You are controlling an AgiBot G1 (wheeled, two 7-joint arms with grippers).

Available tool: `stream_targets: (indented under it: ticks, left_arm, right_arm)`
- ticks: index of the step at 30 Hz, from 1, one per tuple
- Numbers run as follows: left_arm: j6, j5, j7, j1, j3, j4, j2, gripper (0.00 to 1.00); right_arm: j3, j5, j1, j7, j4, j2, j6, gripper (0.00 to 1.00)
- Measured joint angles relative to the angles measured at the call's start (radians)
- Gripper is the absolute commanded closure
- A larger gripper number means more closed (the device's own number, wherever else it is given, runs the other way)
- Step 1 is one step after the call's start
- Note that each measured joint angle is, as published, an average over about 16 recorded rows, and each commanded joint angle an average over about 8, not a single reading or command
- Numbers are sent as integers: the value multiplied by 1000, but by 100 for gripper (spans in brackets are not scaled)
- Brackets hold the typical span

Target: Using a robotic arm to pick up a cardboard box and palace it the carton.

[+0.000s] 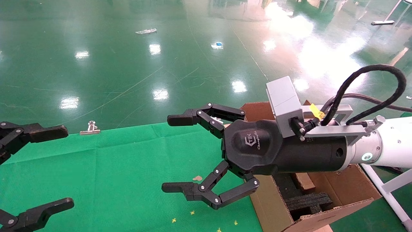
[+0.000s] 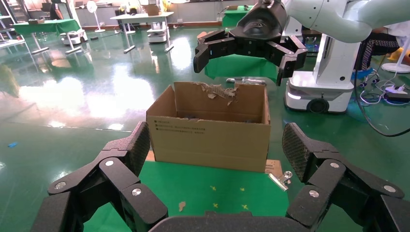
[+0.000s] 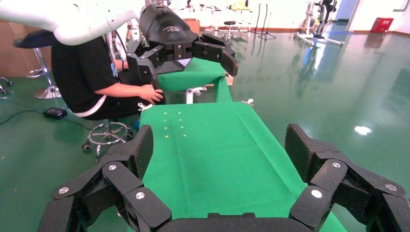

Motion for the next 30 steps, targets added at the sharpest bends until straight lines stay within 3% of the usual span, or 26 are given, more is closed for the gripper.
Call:
stream_targets:
  ticks: [30]
  left_arm:
    - [0, 0, 0, 0, 0, 0, 0, 0]
  right_arm:
    - [-2, -1, 2, 1, -1, 0, 1, 0]
